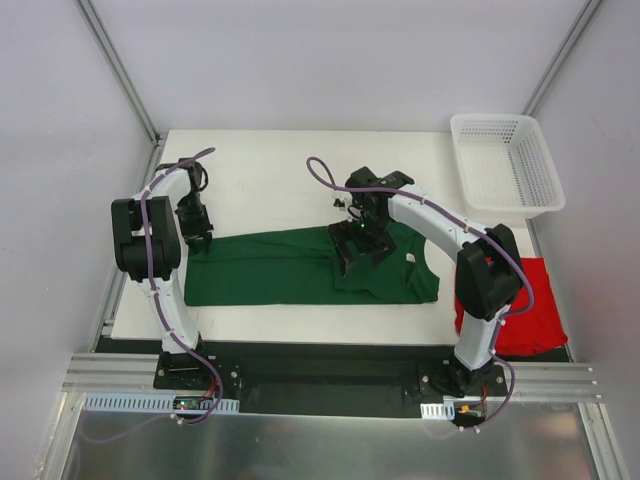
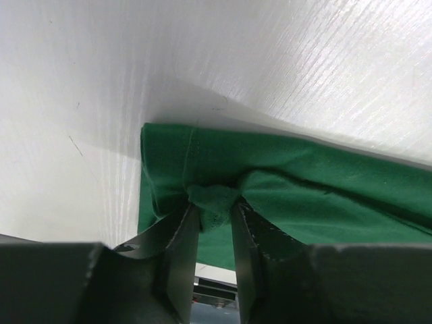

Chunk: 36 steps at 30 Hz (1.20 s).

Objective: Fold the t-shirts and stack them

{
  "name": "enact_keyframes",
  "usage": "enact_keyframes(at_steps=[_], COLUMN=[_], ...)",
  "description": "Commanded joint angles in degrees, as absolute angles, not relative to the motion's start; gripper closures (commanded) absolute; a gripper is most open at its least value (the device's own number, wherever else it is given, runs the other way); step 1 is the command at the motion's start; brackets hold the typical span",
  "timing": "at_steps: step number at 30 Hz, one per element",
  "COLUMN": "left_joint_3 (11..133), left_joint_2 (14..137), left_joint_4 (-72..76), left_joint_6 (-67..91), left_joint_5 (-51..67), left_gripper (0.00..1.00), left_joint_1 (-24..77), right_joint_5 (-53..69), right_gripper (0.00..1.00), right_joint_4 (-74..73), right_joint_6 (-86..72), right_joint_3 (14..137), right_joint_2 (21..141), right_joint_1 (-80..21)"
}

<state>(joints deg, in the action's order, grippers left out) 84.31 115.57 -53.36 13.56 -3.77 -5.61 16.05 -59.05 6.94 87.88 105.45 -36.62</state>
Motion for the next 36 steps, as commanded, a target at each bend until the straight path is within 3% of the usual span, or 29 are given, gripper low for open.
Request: enact_keyframes(at_steps=[1, 14, 19, 36], left_joint_3=[83.15, 82.27, 81.65, 71.46], left_joint_2=[112.50, 108.46, 107.32, 98.44], left_joint_4=[-55.19, -55.63, -55.81, -55.72], left_joint_6=[13.62, 15.47, 15.38, 18.37], left_joint_5=[-5.27, -3.87, -3.43, -1.85], left_gripper=[0.77, 0.77, 1.00, 1.00], left_joint_1=[-5.28, -5.19, -5.19, -3.96], right_joint_5=[17.67, 17.93, 17.93, 18.46], right_gripper=[0.04, 0.04, 0.04, 0.04], right_joint_4=[-60.56, -61.26, -61.52, -61.61], right_joint_6=[7.91, 8.70, 9.05, 9.49], right_joint_3=[90.00, 90.53, 91.05, 90.44], right_joint_2=[105.64, 106.52, 107.14, 108.72], right_joint_1=[-36.47, -36.47, -36.48, -36.39])
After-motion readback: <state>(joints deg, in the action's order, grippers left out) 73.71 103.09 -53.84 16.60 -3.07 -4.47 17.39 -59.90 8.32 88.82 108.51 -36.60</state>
